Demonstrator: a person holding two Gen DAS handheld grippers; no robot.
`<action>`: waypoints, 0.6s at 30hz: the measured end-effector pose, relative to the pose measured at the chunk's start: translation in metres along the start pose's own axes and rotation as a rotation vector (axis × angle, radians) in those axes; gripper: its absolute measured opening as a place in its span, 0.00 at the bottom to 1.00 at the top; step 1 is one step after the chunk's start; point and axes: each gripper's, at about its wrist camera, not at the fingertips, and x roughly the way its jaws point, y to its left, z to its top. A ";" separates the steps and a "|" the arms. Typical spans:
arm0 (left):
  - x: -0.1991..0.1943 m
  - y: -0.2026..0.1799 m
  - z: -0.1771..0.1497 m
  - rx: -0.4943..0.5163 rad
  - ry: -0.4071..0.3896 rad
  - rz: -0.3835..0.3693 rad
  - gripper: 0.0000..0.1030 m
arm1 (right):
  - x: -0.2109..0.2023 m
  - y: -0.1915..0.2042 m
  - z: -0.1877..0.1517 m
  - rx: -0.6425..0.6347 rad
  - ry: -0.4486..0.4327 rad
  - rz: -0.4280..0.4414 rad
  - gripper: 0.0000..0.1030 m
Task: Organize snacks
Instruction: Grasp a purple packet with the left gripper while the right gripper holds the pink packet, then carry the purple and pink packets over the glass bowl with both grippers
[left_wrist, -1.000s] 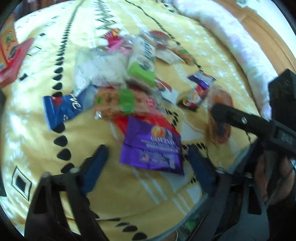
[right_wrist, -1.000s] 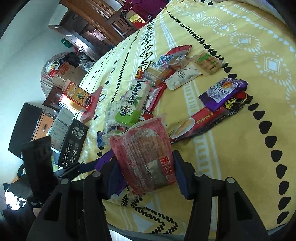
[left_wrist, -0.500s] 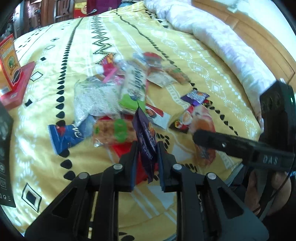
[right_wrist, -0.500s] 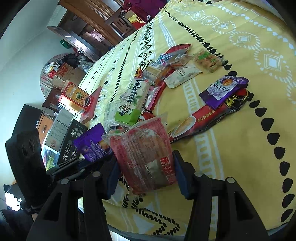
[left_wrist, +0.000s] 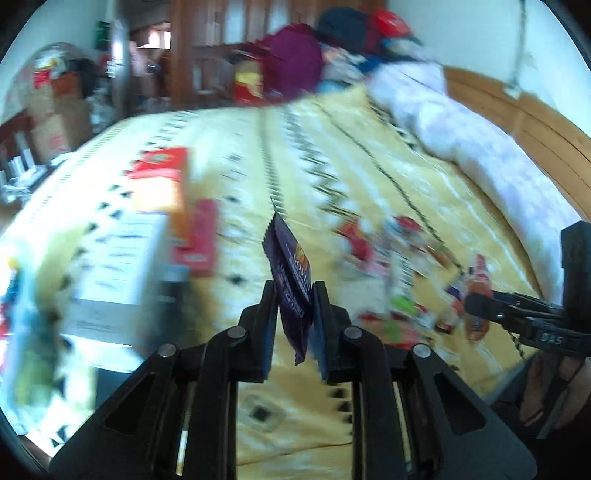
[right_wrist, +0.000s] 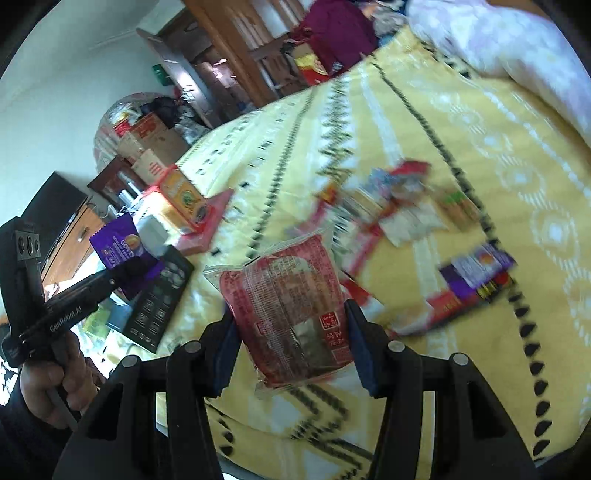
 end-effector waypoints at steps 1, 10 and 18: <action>-0.009 0.016 0.003 -0.016 -0.018 0.035 0.18 | 0.003 0.013 0.006 -0.023 -0.002 0.013 0.56; -0.078 0.144 0.006 -0.183 -0.142 0.270 0.18 | 0.051 0.194 0.057 -0.288 0.002 0.195 0.56; -0.105 0.218 -0.014 -0.296 -0.170 0.366 0.18 | 0.093 0.348 0.068 -0.465 0.037 0.312 0.55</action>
